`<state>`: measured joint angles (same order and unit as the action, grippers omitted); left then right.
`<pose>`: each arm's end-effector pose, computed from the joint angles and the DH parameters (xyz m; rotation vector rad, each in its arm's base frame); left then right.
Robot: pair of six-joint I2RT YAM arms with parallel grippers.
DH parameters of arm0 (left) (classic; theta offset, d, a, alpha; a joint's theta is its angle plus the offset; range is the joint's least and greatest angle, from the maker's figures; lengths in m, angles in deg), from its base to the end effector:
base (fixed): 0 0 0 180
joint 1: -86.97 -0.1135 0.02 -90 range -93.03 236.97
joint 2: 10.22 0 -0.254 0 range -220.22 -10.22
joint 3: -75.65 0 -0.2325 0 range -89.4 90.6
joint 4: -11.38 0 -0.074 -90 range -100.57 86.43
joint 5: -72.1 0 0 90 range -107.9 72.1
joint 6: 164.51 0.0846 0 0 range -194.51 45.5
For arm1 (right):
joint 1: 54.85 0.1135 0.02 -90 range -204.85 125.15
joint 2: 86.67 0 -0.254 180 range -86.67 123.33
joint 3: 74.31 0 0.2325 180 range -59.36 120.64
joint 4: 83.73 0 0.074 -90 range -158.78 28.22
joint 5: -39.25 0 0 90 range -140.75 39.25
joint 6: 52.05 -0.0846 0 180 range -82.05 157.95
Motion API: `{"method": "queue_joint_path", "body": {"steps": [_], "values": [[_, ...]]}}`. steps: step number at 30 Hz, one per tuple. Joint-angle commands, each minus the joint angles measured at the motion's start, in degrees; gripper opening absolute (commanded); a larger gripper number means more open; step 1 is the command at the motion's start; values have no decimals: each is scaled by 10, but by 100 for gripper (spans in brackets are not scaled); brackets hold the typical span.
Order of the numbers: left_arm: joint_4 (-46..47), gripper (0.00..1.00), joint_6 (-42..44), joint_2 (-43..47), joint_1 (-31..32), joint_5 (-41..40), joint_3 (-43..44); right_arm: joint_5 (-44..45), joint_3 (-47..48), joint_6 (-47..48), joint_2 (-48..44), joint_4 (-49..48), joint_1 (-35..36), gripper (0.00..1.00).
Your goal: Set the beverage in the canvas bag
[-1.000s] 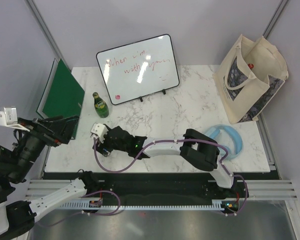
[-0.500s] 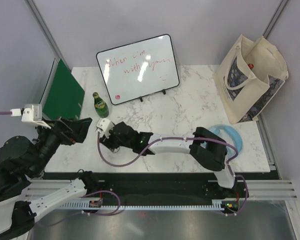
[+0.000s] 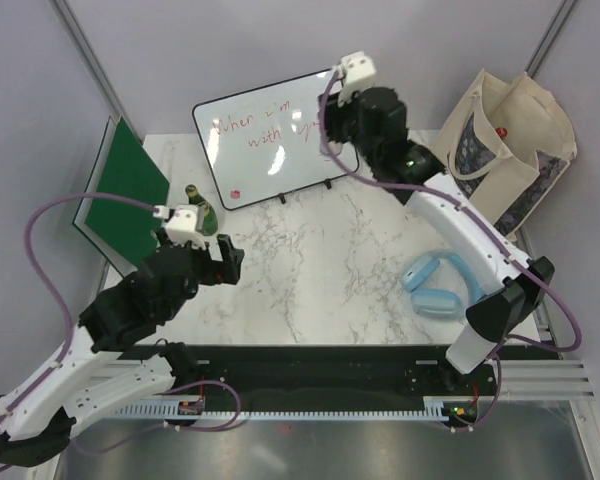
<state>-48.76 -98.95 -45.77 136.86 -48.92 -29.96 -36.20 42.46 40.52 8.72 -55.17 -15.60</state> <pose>0.1177 -0.0720 0.3538 0.0660 1.9021 -0.3585 0.3348 0.2461 0.4317 -0.4250 1.6450 0.2639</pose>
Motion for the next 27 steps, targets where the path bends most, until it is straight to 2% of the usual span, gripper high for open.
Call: {"method": "queue_joint_path", "body": {"steps": [1,6,15,27], "values": [[76,98,55,-30,-1,11,-71,35,120,-4,-30,70,-105,0],[90,98,80,-59,-1,44,-102,32,231,-3,4,91,-242,0],[99,98,91,-59,-1,69,-112,-9,299,-47,38,92,-414,0],[104,98,99,-59,-1,73,-115,-52,299,-82,118,62,-503,0]]}}
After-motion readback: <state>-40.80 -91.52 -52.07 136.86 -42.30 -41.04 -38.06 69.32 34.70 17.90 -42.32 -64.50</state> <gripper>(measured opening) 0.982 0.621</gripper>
